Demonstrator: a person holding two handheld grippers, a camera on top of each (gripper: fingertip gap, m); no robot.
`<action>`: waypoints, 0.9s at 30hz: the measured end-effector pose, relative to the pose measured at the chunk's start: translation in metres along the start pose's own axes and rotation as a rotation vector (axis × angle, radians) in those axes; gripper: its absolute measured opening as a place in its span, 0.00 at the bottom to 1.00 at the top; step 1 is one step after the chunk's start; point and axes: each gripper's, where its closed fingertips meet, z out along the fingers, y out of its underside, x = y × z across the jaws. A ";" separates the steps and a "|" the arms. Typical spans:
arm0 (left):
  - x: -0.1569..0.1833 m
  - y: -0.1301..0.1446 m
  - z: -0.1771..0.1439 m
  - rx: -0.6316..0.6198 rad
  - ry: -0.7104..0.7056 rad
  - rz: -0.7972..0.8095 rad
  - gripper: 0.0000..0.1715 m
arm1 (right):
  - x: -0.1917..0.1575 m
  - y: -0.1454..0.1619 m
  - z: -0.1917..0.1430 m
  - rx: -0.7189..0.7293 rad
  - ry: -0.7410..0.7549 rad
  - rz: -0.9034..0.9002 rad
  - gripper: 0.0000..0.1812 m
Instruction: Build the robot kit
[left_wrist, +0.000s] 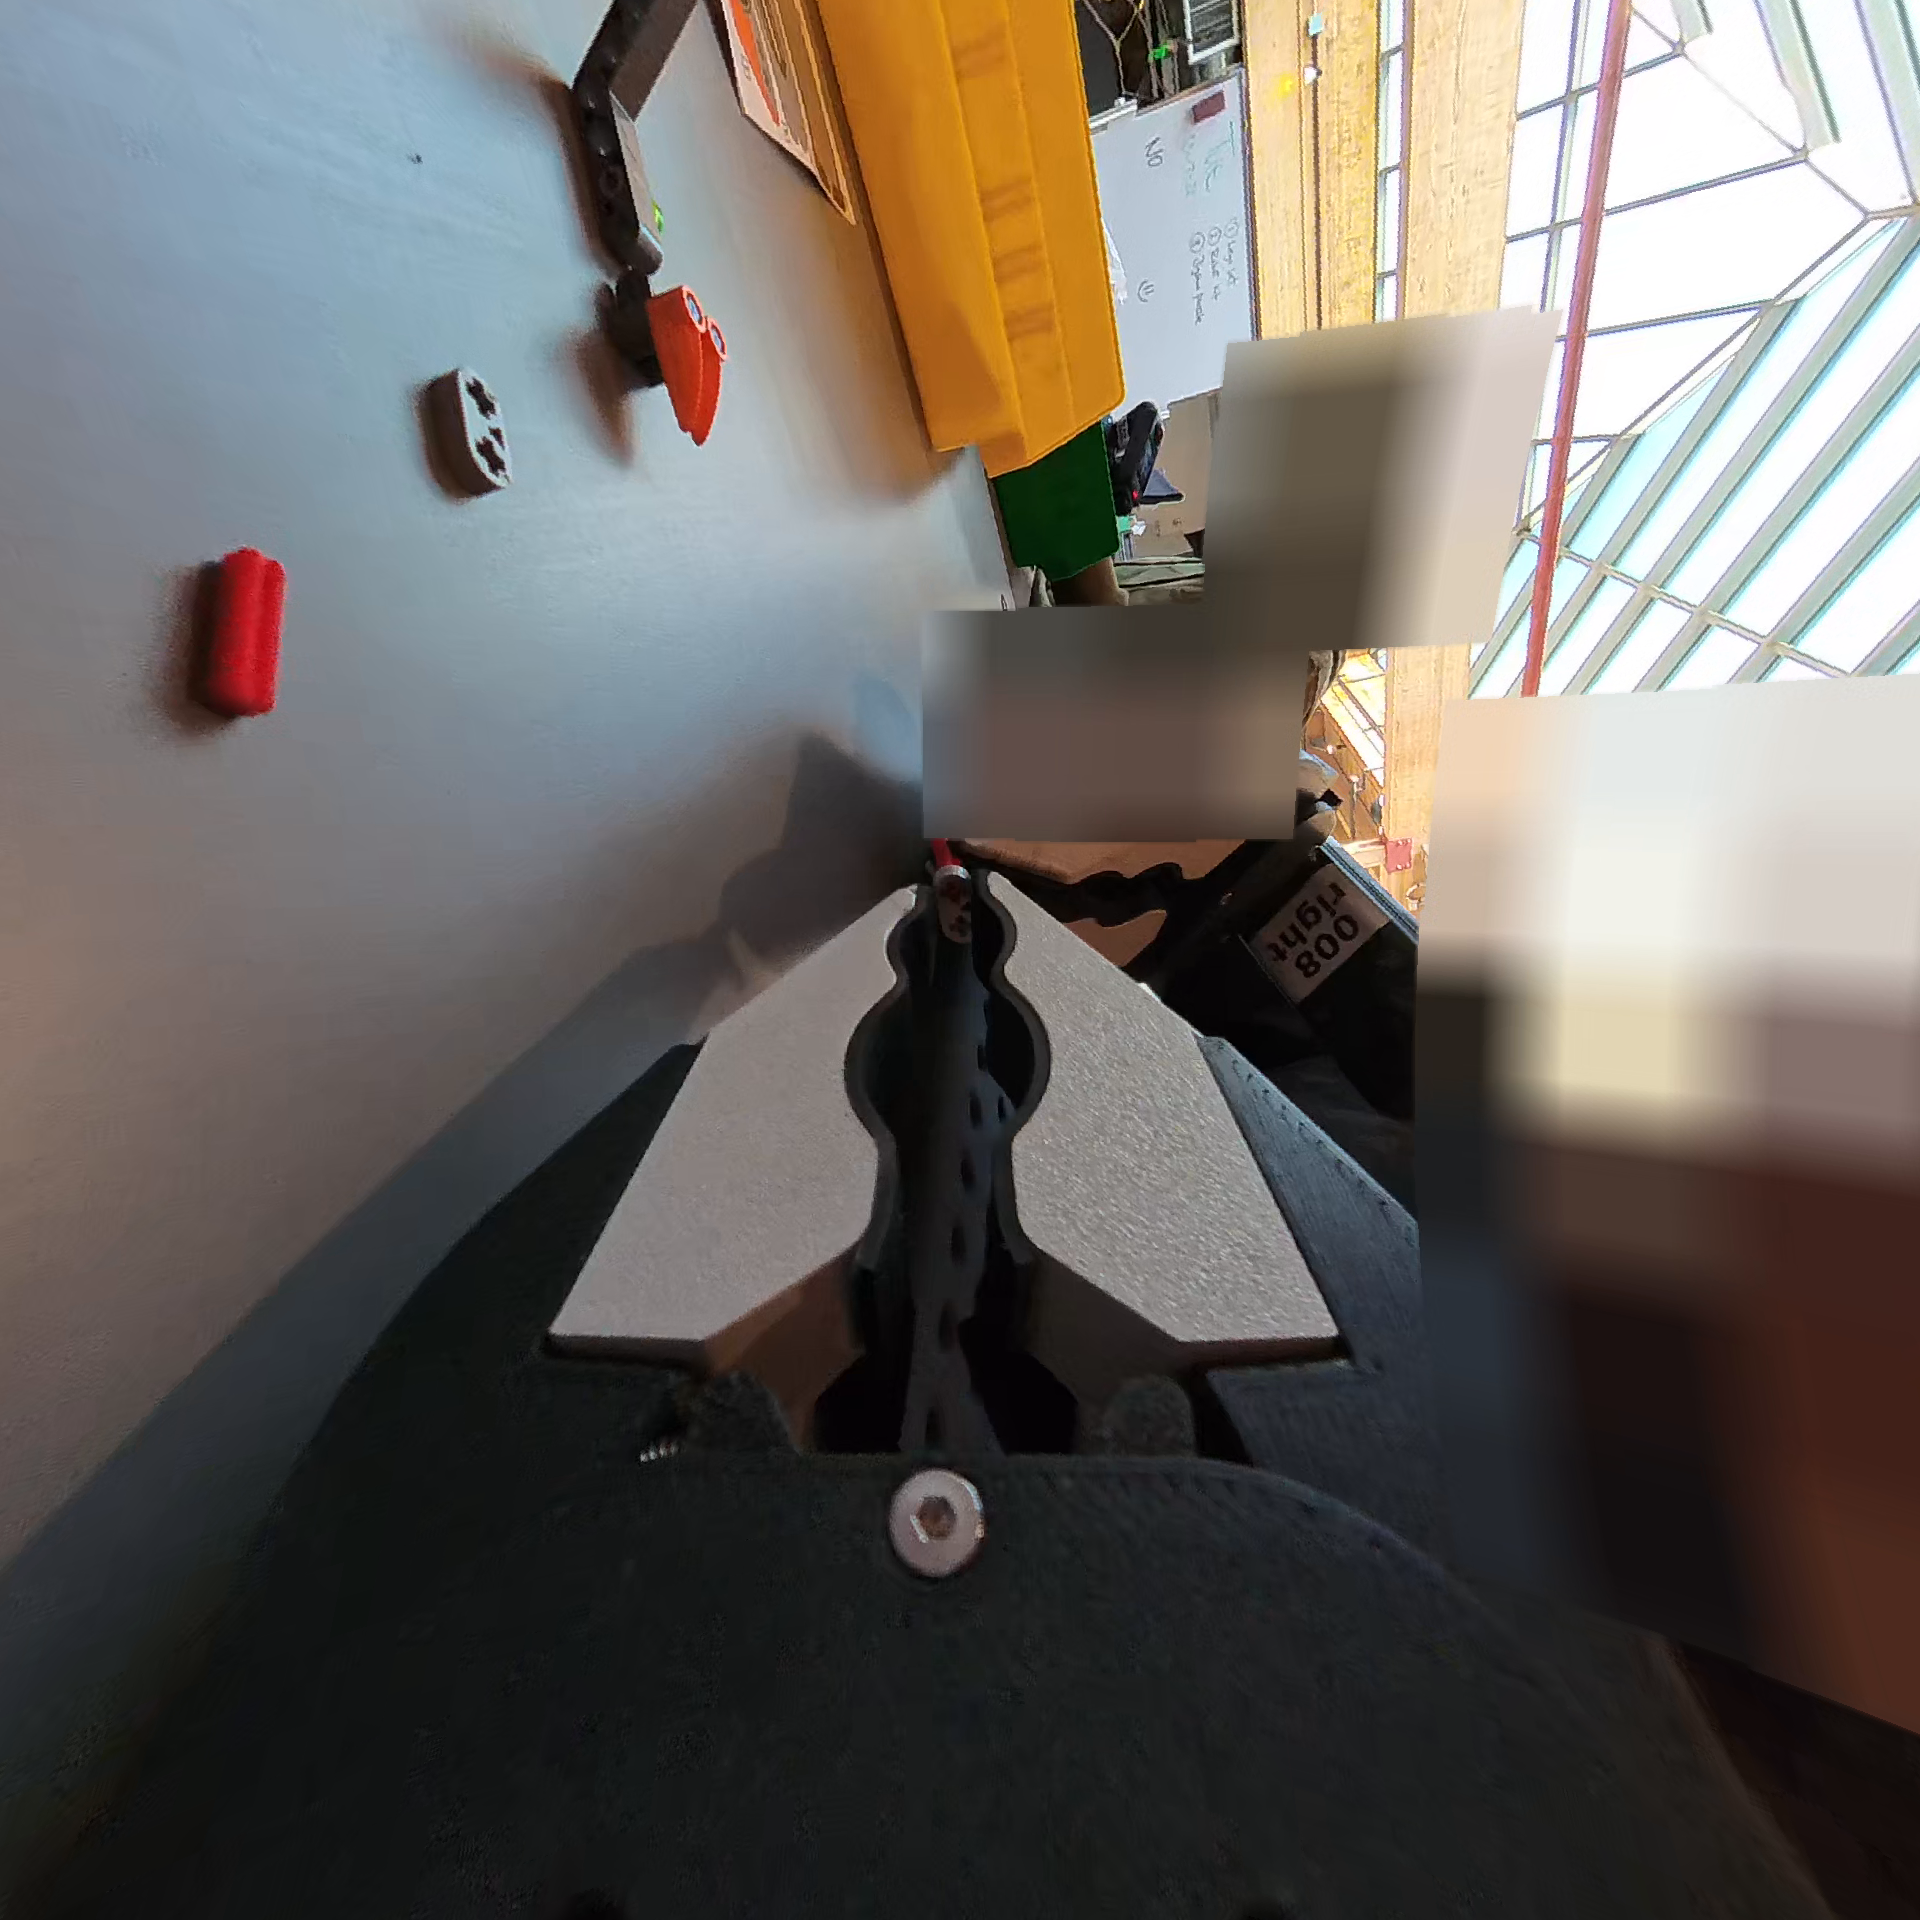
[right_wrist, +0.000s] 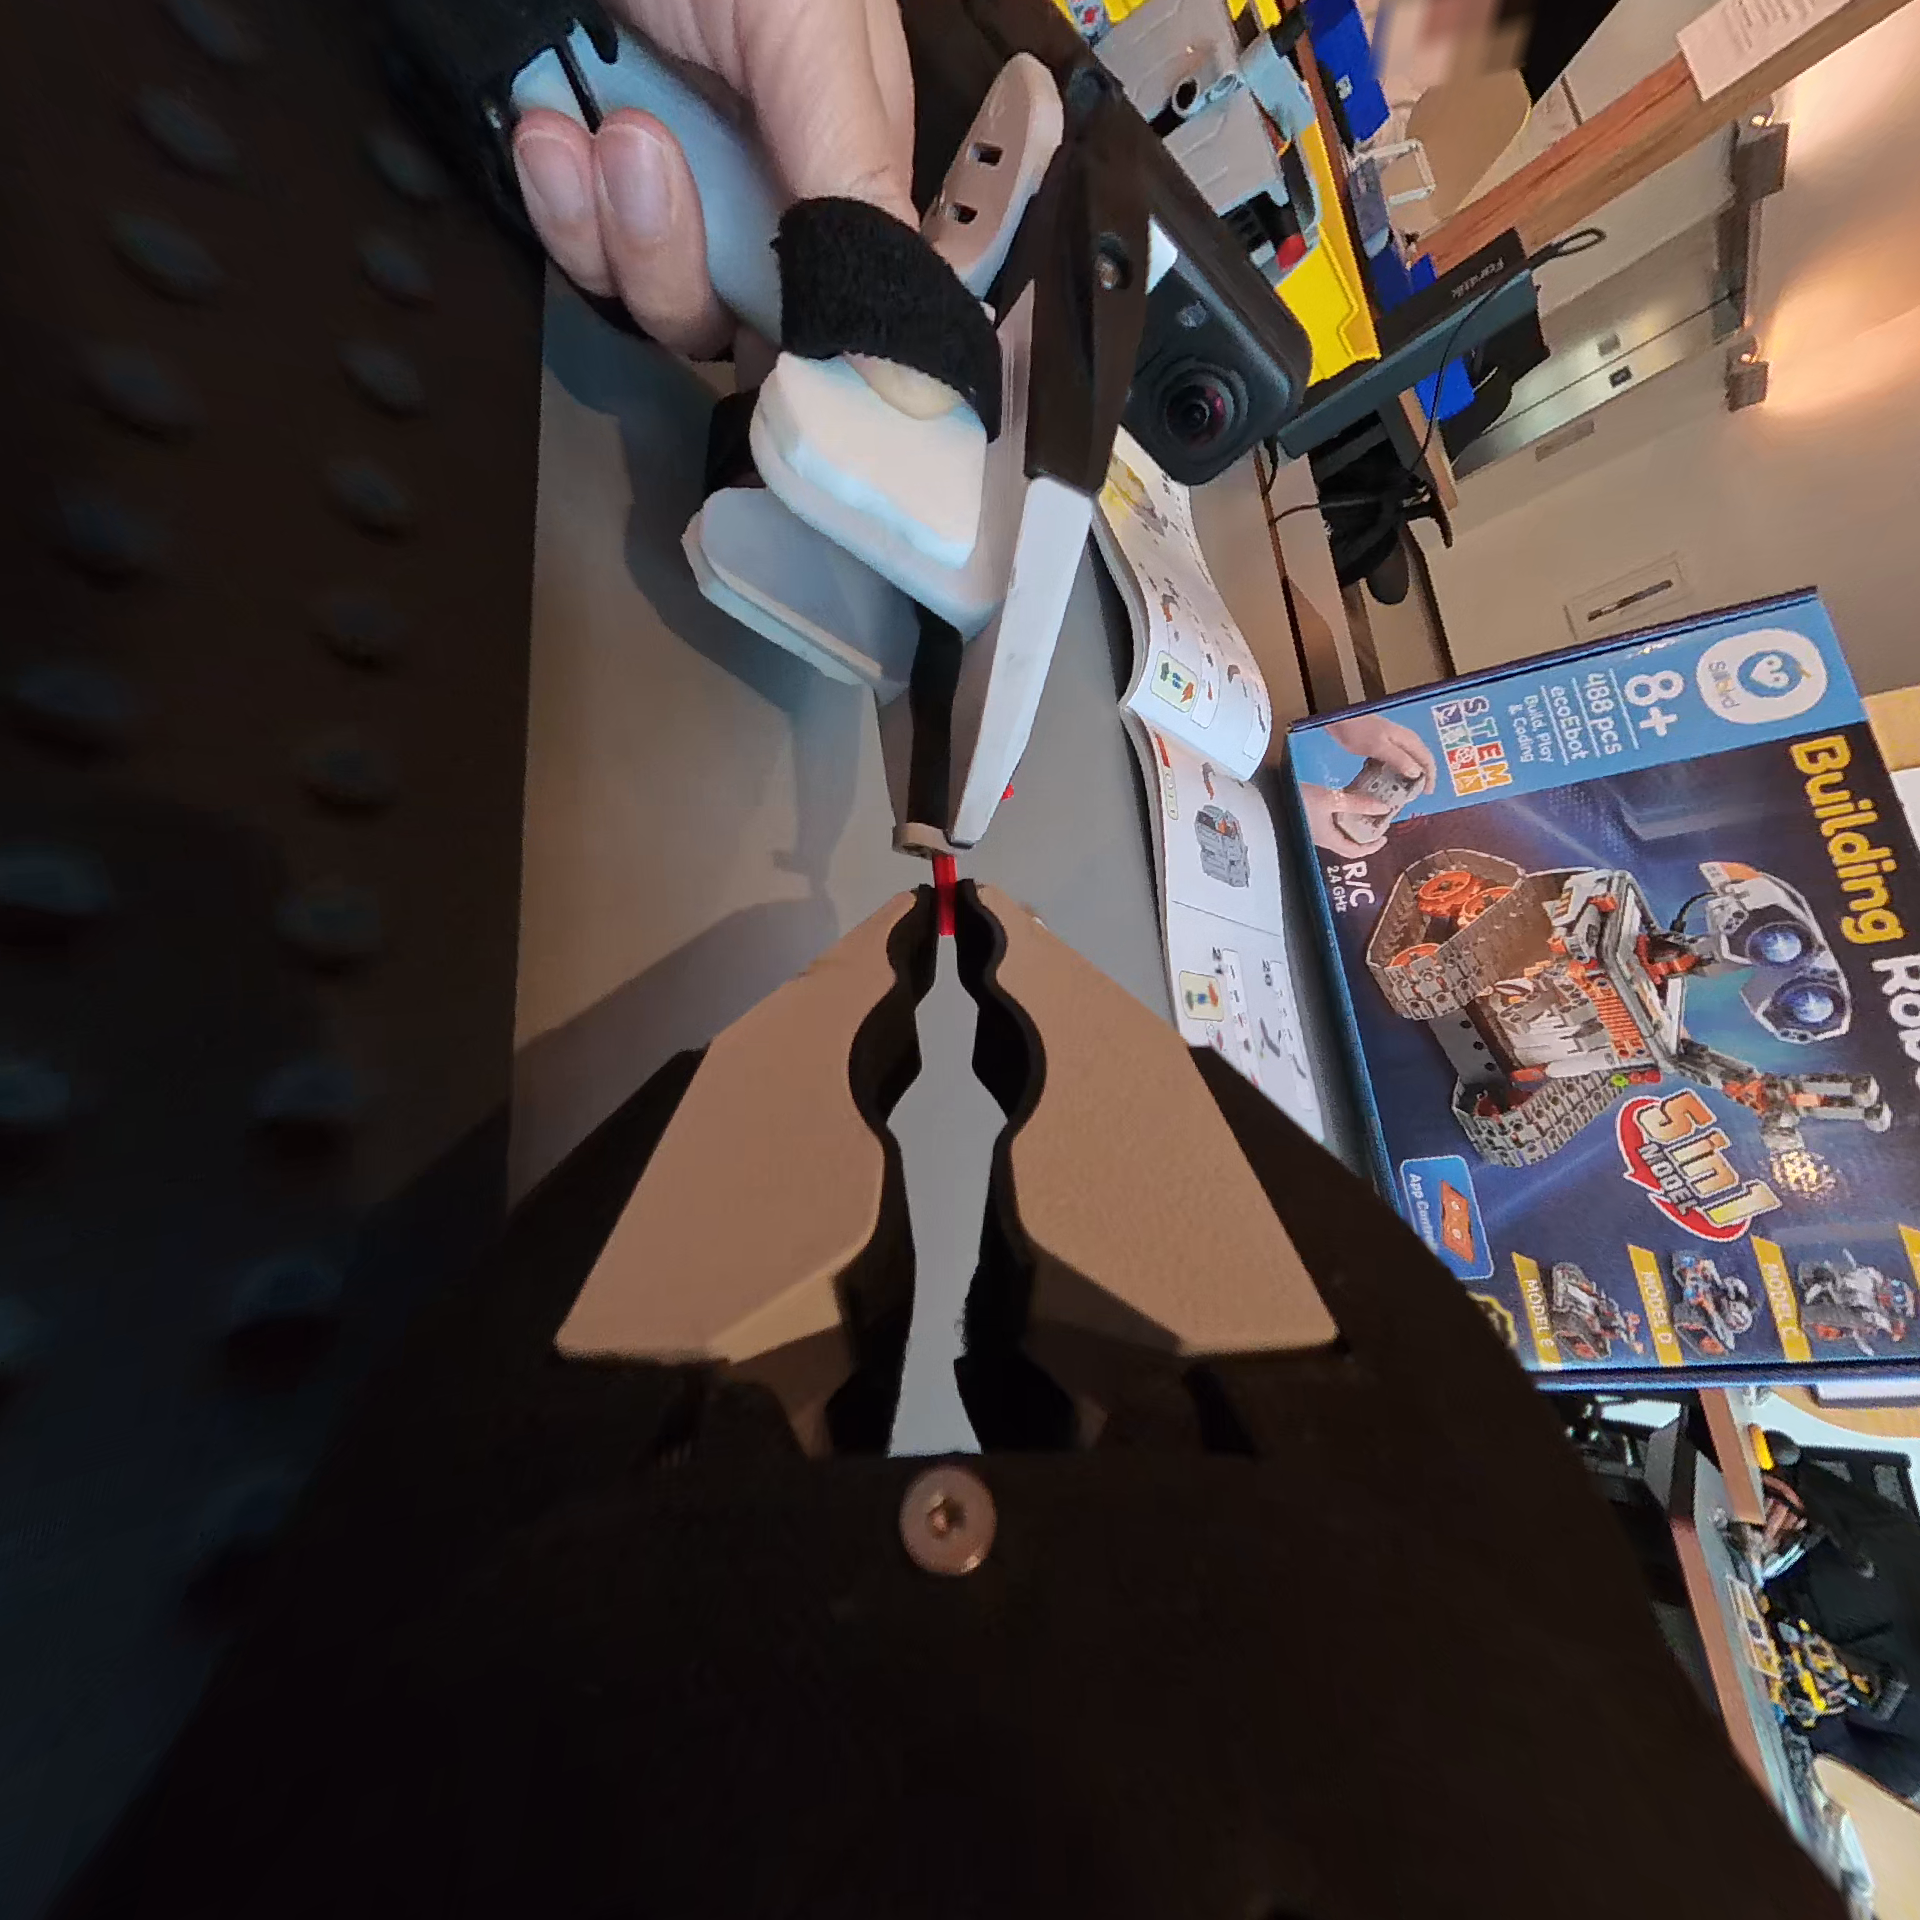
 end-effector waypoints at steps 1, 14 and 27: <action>0.000 -0.001 0.000 0.006 -0.004 0.002 0.03 | 0.001 0.000 0.001 -0.004 0.003 0.008 0.01; -0.003 -0.014 -0.002 0.123 -0.066 0.027 0.03 | 0.011 0.009 0.009 -0.067 0.029 0.100 0.01; -0.008 -0.010 0.025 0.083 -0.125 0.030 0.03 | -0.009 -0.001 0.014 -0.102 0.006 -0.028 0.00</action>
